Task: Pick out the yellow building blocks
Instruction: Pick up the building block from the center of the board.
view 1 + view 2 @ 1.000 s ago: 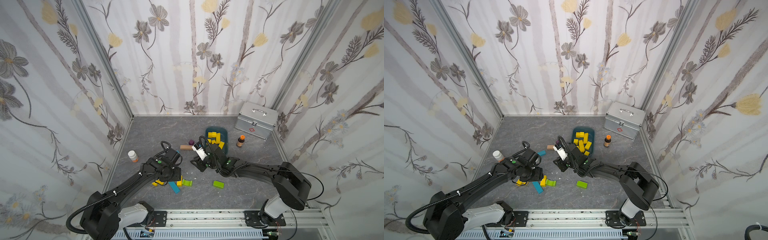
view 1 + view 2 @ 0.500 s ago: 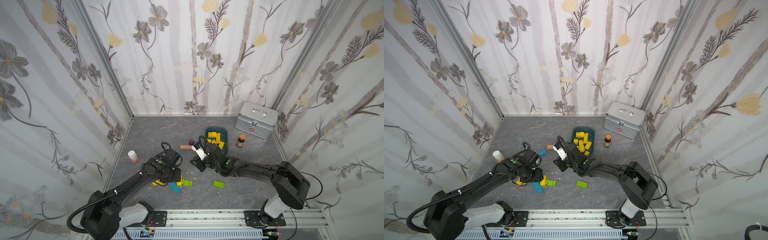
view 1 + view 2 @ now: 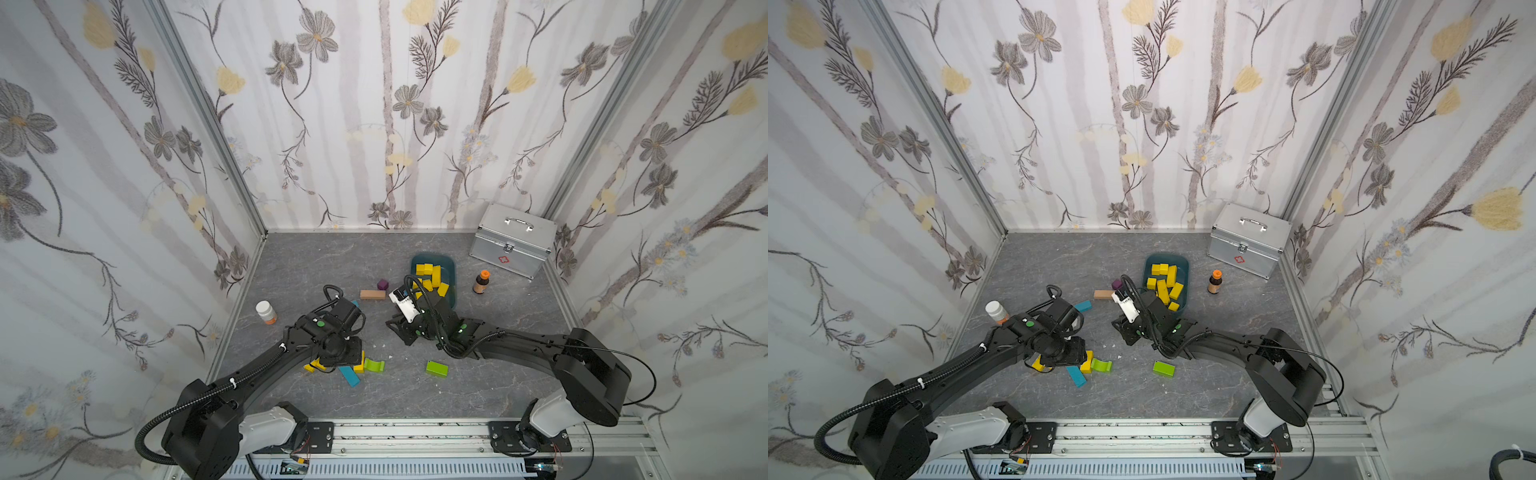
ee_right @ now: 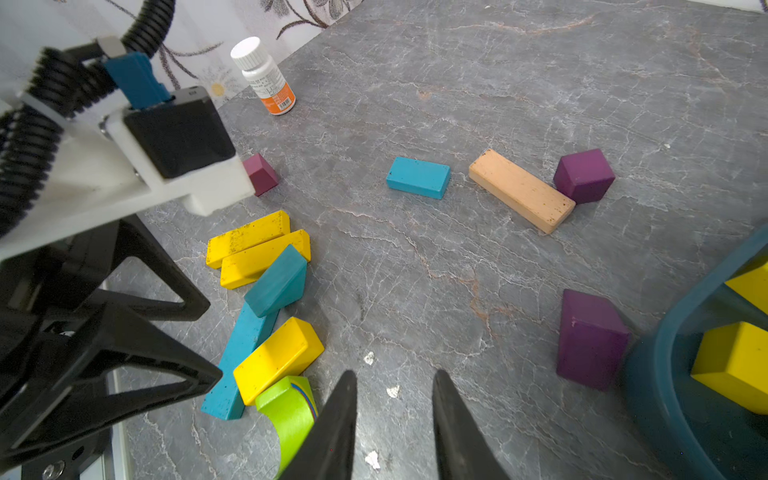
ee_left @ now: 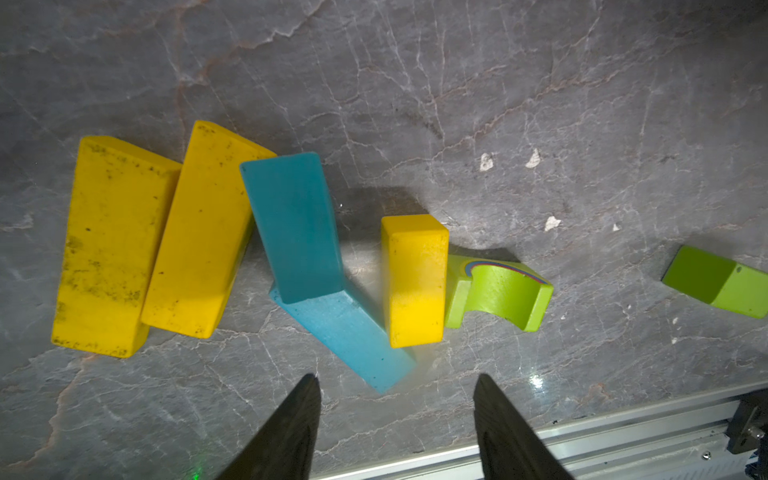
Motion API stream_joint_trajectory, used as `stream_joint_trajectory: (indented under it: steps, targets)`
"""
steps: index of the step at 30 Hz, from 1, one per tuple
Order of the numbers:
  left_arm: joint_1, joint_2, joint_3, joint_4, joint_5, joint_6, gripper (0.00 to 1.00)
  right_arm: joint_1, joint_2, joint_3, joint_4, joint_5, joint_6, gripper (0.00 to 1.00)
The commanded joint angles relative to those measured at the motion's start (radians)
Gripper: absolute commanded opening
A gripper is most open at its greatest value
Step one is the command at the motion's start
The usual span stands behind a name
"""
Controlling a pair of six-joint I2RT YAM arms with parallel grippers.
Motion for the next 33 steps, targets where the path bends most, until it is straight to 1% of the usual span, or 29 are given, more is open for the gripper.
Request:
stream_joint_trajectory:
  steps: [1,6,8,13,18,28,33]
  targets:
    - [-0.004,0.004,-0.009,0.024,0.015,-0.018,0.6,0.0,-0.001,0.007,0.059,-0.002,-0.005,0.33]
    - [-0.016,0.054,0.02,0.061,0.014,-0.016,0.56,0.002,0.007,0.017,0.057,-0.004,-0.007,0.33]
    - [-0.022,0.059,0.028,0.079,0.008,-0.013,0.55,0.002,0.011,0.02,0.057,-0.003,-0.007,0.33]
    - [-0.029,0.144,0.026,0.123,0.013,-0.01,0.55,0.003,0.017,0.019,0.056,-0.009,-0.009,0.33]
    - [-0.04,0.2,0.039,0.119,-0.005,0.018,0.55,0.002,0.01,0.013,0.056,0.001,-0.01,0.33]
    - [-0.039,0.258,0.062,0.122,-0.066,0.049,0.53,0.002,0.004,0.007,0.056,0.004,-0.009,0.33]
    - [-0.039,0.323,0.081,0.135,-0.059,0.064,0.52,0.002,0.019,0.009,0.057,0.004,-0.01,0.33]
